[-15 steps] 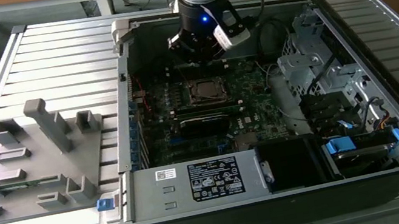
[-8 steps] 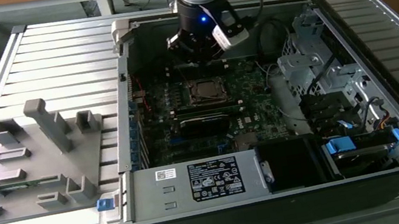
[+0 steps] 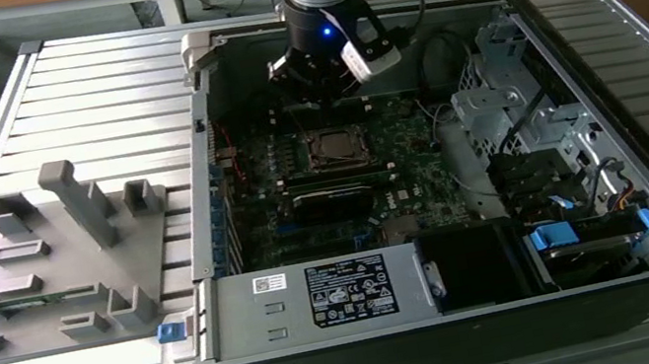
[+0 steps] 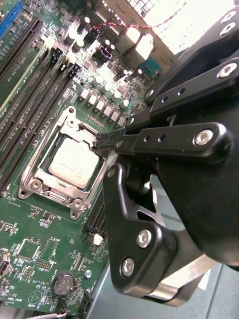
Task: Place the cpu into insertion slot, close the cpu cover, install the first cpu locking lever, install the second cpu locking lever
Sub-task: 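Install the first cpu locking lever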
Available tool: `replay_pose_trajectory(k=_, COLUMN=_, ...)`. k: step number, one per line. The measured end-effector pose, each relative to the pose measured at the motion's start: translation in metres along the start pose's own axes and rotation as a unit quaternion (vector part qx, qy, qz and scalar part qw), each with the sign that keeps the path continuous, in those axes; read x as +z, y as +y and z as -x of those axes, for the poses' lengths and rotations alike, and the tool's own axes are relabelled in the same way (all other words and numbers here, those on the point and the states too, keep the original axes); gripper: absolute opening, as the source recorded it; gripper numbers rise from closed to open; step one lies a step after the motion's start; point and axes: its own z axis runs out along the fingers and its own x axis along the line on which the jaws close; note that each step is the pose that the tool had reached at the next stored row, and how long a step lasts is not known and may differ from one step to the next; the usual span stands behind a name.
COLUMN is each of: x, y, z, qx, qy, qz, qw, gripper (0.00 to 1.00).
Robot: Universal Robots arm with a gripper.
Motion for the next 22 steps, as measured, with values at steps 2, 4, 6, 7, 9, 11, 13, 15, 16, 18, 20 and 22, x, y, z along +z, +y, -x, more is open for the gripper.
replay_pose_trajectory(k=2, x=-0.0001, y=0.0000, z=0.0000, qx=0.000, qy=0.0000, qz=0.0000, qw=1.00000, gripper=0.11)
replay_pose_trajectory(k=4, x=-0.0001, y=0.0001, z=-0.0003, qx=0.000, qy=0.0000, qz=0.0000, qw=1.00000, gripper=0.11)
replay_pose_trajectory(k=6, x=-0.0002, y=-0.0001, z=-0.0027, qx=0.000, qy=0.0000, qz=-0.0001, qw=1.00000, gripper=0.11)
replay_pose_trajectory(k=7, x=-0.0002, y=-0.0001, z=-0.0045, qx=0.000, qy=-0.0001, qz=-0.0001, qw=1.00000, gripper=0.11)
replay_pose_trajectory(k=9, x=-0.0002, y=-0.0002, z=-0.0087, qx=0.000, qy=-0.0005, qz=0.0000, qw=1.00000, gripper=0.11)
replay_pose_trajectory(k=11, x=-0.0001, y=-0.0003, z=-0.0126, qx=0.000, qy=-0.0008, qz=0.0000, qw=1.00000, gripper=0.11)
replay_pose_trajectory(k=13, x=-0.0002, y=-0.0003, z=-0.0160, qx=0.000, qy=-0.0011, qz=0.0000, qw=1.00000, gripper=0.11)
replay_pose_trajectory(k=15, x=-0.0002, y=-0.0004, z=-0.0188, qx=0.000, qy=-0.0013, qz=0.0000, qw=1.00000, gripper=0.11)
replay_pose_trajectory(k=16, x=-0.0002, y=-0.0004, z=-0.0200, qx=0.000, qy=-0.0014, qz=0.0000, qw=1.00000, gripper=0.11)
replay_pose_trajectory(k=18, x=-0.0002, y=-0.0004, z=-0.0211, qx=0.000, qy=-0.0016, qz=0.0000, qw=1.00000, gripper=0.11)
replay_pose_trajectory(k=20, x=-0.0002, y=-0.0005, z=-0.0212, qx=0.000, qy=-0.0016, qz=0.0000, qw=1.00000, gripper=0.11)
replay_pose_trajectory(k=22, x=-0.0002, y=-0.0005, z=-0.0213, qx=0.000, qy=-0.0015, qz=0.0000, qw=1.00000, gripper=0.11)
